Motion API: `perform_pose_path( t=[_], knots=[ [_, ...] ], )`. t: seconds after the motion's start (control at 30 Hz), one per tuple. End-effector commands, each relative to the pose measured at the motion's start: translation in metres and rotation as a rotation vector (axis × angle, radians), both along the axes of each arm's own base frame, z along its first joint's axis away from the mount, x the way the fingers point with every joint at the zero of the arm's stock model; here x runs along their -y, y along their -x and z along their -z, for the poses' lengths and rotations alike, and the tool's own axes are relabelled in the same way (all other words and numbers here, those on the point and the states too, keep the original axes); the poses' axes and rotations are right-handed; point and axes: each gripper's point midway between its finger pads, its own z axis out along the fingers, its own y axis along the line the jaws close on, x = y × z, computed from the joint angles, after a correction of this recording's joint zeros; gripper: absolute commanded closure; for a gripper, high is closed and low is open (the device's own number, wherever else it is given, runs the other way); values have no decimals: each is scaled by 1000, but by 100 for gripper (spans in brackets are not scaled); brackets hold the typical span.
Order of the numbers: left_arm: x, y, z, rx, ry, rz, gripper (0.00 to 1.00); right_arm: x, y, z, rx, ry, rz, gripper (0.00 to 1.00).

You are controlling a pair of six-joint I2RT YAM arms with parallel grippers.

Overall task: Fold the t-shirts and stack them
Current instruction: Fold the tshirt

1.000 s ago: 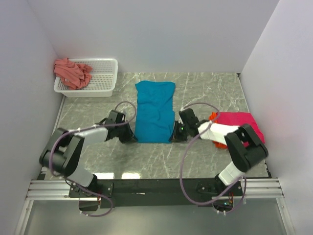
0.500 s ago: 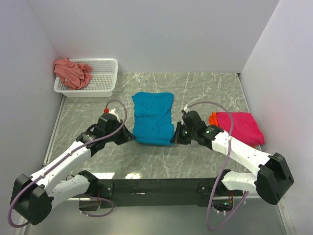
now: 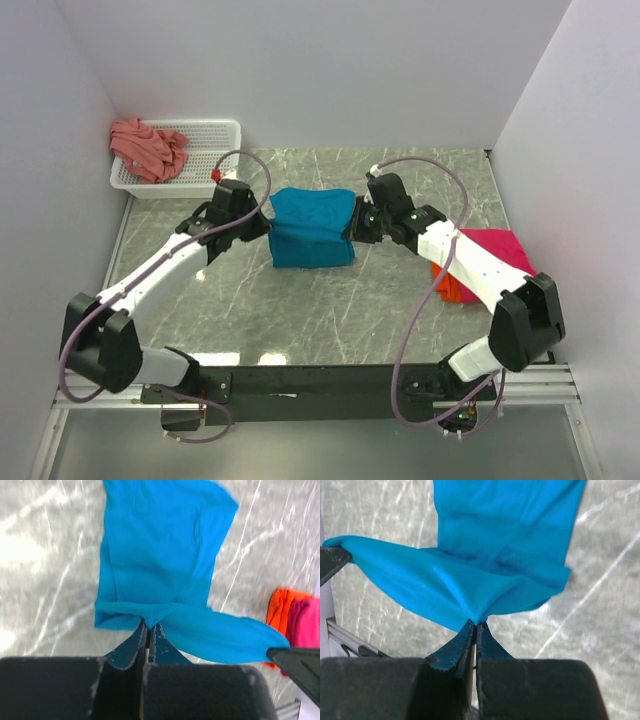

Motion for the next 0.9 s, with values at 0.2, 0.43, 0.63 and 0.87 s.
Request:
perform_pose_path(
  t=[0.2, 0.43, 0.63, 0.87],
  knots=[
    [-8, -69, -31, 106, 2, -43, 100, -4, -52, -34, 92, -36, 7, 100],
    [-14, -107, -54, 171, -17, -83, 100, 5, -84, -38, 101, -54, 45, 100],
    [-18, -133, -44, 155, -49, -94, 100, 7, -109, -31, 83, -62, 47, 100],
    [-8, -181, -28, 157, -33, -70, 100, 15, -147, -7, 39, -33, 96, 100]
  ],
)
